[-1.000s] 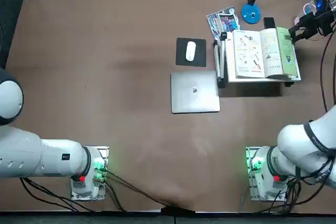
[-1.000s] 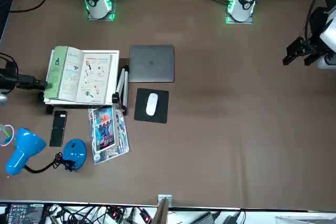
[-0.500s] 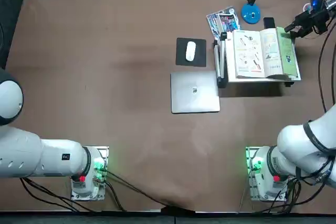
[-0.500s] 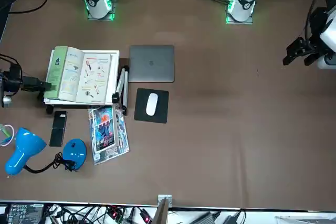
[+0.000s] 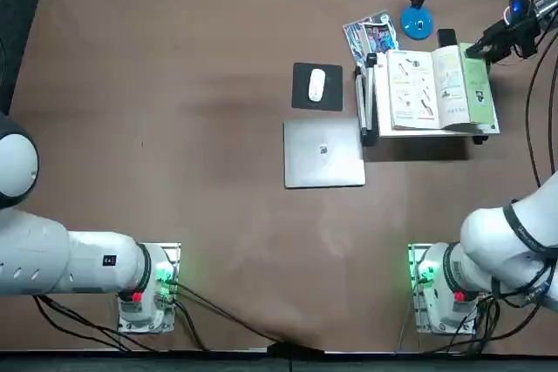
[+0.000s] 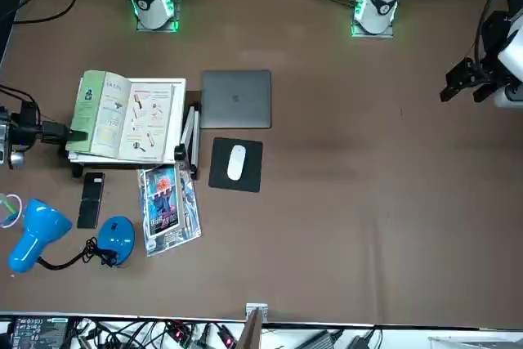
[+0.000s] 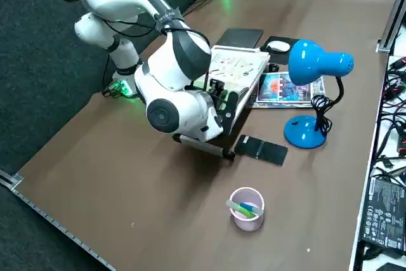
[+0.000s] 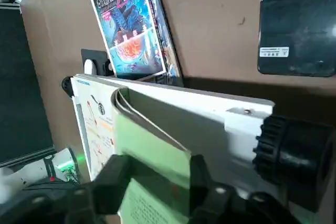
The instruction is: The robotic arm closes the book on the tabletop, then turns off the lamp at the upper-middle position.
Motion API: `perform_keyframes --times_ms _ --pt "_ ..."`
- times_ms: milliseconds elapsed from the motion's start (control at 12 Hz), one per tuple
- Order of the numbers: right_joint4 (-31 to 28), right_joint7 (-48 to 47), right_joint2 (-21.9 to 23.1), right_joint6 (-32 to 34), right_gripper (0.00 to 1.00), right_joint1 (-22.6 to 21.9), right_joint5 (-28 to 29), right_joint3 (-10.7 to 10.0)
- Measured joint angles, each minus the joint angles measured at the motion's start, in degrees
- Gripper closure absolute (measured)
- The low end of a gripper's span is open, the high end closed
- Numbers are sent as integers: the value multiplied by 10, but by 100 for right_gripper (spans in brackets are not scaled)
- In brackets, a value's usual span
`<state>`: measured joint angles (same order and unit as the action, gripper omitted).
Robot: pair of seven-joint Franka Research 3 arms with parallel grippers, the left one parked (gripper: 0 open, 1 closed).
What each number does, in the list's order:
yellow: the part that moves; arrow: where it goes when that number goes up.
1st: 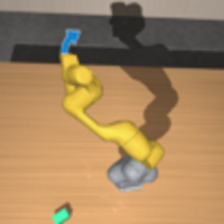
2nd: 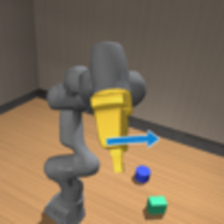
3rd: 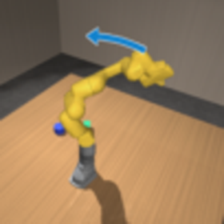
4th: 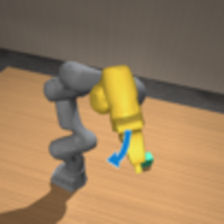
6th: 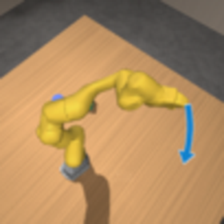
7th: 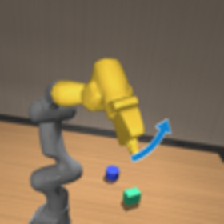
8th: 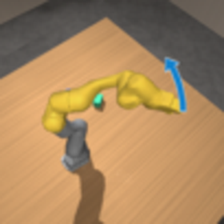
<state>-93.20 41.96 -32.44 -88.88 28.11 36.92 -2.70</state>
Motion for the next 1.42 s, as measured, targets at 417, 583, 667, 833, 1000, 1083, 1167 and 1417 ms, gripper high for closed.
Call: perform_keyframes --times_ms 417,583,667,833,1000,1083,1167,1417 --pt "3 -3 7 1 87 -16 4 2" --pt "7 -28 20 4 96 -28 4 2" --pt "9 -44 28 5 96 -36 4 3" --pt "10 -84 49 5 96 -57 4 3" --pt "10 -118 69 5 96 -77 2 3" --pt "10 -129 79 4 96 -87 -2 3" --pt "11 -136 88 4 96 -96 -8 3" --pt "12 -179 120 4 96 -127 -49 3"
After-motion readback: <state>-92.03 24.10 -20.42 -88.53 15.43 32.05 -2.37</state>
